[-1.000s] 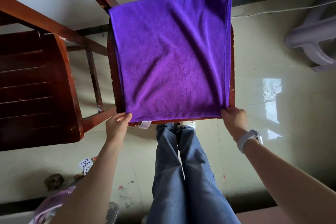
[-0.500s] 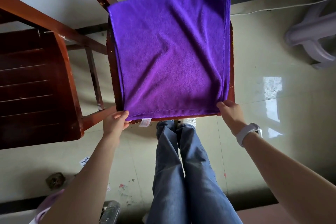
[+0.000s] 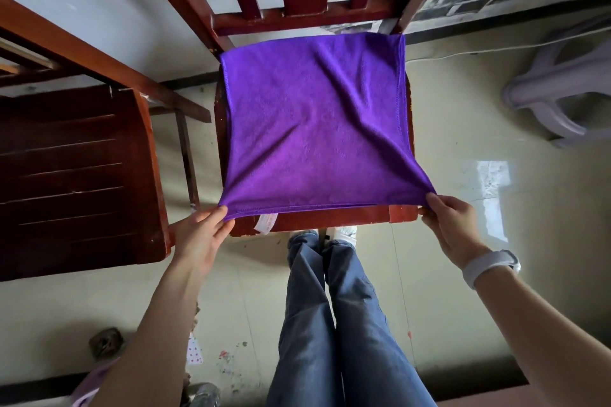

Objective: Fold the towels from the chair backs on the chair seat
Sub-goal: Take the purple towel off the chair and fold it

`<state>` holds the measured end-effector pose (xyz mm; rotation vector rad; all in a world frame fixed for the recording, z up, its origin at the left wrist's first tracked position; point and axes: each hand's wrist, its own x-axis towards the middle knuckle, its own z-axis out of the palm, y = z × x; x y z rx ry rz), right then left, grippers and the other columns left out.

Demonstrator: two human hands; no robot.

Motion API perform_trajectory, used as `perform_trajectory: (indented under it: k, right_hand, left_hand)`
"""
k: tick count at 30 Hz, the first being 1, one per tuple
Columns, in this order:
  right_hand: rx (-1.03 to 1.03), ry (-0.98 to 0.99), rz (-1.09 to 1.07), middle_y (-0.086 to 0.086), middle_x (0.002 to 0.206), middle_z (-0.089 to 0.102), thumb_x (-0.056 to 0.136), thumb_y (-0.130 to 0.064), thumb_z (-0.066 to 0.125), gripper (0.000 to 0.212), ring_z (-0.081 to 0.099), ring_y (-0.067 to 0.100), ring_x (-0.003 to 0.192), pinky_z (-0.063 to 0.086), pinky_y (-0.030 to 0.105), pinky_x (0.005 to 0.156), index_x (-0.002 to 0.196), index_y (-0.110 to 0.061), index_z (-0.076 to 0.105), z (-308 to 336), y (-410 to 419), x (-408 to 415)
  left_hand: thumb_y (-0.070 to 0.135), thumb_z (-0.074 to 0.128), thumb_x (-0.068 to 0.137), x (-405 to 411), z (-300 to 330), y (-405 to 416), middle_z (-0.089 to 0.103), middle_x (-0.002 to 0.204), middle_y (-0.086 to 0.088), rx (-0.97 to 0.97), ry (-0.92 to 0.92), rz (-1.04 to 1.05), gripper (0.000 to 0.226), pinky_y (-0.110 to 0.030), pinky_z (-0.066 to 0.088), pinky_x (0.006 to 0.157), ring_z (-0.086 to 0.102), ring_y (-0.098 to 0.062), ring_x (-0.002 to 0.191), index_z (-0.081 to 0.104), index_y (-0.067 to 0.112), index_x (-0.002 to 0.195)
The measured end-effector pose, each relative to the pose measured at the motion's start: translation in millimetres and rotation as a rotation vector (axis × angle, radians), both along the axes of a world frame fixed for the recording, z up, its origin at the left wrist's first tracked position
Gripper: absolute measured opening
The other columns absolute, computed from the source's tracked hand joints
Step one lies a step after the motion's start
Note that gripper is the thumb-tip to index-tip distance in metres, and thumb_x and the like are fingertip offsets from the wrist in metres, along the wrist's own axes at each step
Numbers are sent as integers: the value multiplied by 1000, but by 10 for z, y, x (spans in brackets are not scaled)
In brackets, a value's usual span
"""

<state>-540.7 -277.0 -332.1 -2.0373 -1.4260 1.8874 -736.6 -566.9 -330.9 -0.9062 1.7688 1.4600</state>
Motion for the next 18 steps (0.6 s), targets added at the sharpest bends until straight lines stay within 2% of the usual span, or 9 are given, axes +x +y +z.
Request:
perform_trajectory:
  k: [2,4,7,9,11,14,16,18]
  right_hand:
    - [-3,43,-33,8,65,46,92,-6,49,25,49,-1,41,44,8,47,68,-4,52,161,45,-74]
    - [18,86,-37,7,59,47,93,-4,48,25,50,-1,41,45,7,47,68,-4,52,363,109,-166]
    - [74,147,-7,7,65,50,91,1,47,20,53,9,54,47,8,49,74,-11,49,721,221,-332]
    - [113,184,-9,8,70,51,89,4,48,23,53,12,54,47,9,49,79,-17,45,978,320,-431]
    - [171,224,63,8,67,51,88,5,47,26,54,5,45,45,9,46,77,-18,47,1239,422,-524]
    - [294,251,230,9,66,54,89,7,42,32,55,0,43,44,8,47,74,-17,56,1634,562,-669]
    - [340,286,287,7,70,57,88,9,41,30,57,-1,47,45,8,49,82,-13,60,1909,654,-777]
    - [354,313,348,5,74,57,86,11,45,27,57,0,50,46,8,51,100,-7,59,2155,738,-880]
  left_hand:
    - [-6,53,87,-51,159,55,59,87,-13,-18,70,-23,14,-26,54,79,60,-19,78,56,7,82]
    - [-9,55,84,-115,368,123,56,96,-14,-58,182,-14,17,-18,56,67,60,-18,77,57,7,90]
    - [-7,58,84,-239,713,240,53,110,-11,-111,367,-82,23,-11,54,62,61,-18,79,61,8,102]
    - [-5,55,86,-344,979,337,59,100,-7,-88,465,-132,21,-8,51,61,61,-11,77,62,5,103]
    - [-6,51,88,-464,1259,433,62,89,0,-45,541,-176,19,-7,49,61,61,-3,73,63,3,99]
    - [-5,50,88,-658,1654,543,63,87,1,0,610,-225,22,-7,49,64,61,-3,78,63,3,104]
    - [-3,55,87,-792,1917,588,65,90,-3,25,649,-287,24,-8,50,67,62,-3,77,63,6,107]
    - [-1,62,82,-911,2185,638,65,91,-6,9,704,-403,25,-5,47,66,61,2,70,65,7,106]
